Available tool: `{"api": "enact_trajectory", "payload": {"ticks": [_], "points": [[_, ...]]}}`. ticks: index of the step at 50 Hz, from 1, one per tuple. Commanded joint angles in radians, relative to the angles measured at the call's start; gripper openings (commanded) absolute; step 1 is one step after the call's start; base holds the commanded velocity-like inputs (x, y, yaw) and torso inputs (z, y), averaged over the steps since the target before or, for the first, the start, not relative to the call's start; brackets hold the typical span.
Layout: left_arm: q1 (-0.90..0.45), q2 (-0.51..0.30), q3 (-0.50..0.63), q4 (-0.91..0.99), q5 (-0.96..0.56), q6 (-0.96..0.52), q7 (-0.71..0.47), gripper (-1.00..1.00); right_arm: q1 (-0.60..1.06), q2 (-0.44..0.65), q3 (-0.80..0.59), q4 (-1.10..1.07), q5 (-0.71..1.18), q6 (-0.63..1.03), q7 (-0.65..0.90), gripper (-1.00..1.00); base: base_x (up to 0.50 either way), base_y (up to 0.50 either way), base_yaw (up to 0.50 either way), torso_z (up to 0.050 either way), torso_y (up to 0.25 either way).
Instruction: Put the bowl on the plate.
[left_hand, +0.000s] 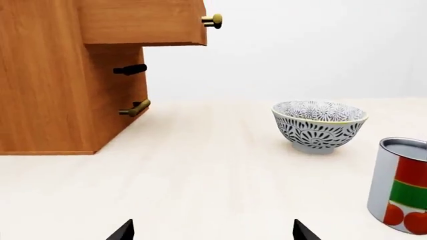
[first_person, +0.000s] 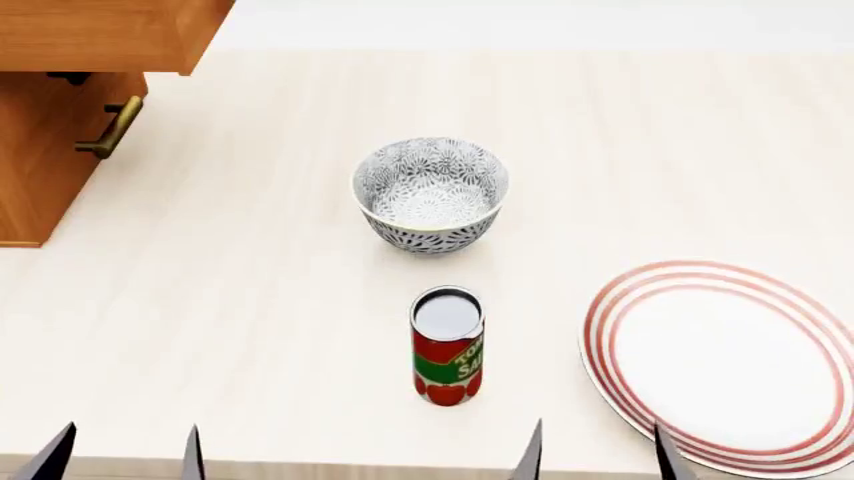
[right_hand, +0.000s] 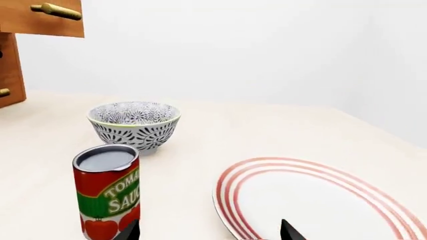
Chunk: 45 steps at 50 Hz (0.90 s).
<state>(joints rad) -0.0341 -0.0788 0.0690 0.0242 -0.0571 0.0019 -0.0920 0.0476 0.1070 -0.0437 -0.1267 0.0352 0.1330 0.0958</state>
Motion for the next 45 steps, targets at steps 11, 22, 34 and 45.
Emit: {"api": "enact_trajectory", "payload": {"ticks": [11,22,34,45], "points": [[-0.037,-0.026,0.011,0.057,-0.044,-0.042,-0.035,1.00,0.027,0.031,0.018,-0.088,0.000,0.119,0.067,1.00,0.00,0.00,0.00,0.000,0.000],[-0.044,-0.037,0.032,0.064,-0.040,-0.058,-0.053,1.00,0.021,0.044,0.023,-0.106,0.026,0.106,0.064,1.00,0.00,0.00,0.00,0.000,0.000],[-0.046,-0.049,0.042,0.036,-0.052,-0.036,-0.058,1.00,0.026,0.065,0.020,-0.129,0.059,0.110,0.041,1.00,0.00,0.00,0.00,0.000,0.000],[-0.050,-0.056,0.052,0.020,-0.065,-0.023,-0.059,1.00,0.026,0.075,0.020,-0.125,0.077,0.105,0.037,1.00,0.07,0.00,0.00,0.000,0.000]]}}
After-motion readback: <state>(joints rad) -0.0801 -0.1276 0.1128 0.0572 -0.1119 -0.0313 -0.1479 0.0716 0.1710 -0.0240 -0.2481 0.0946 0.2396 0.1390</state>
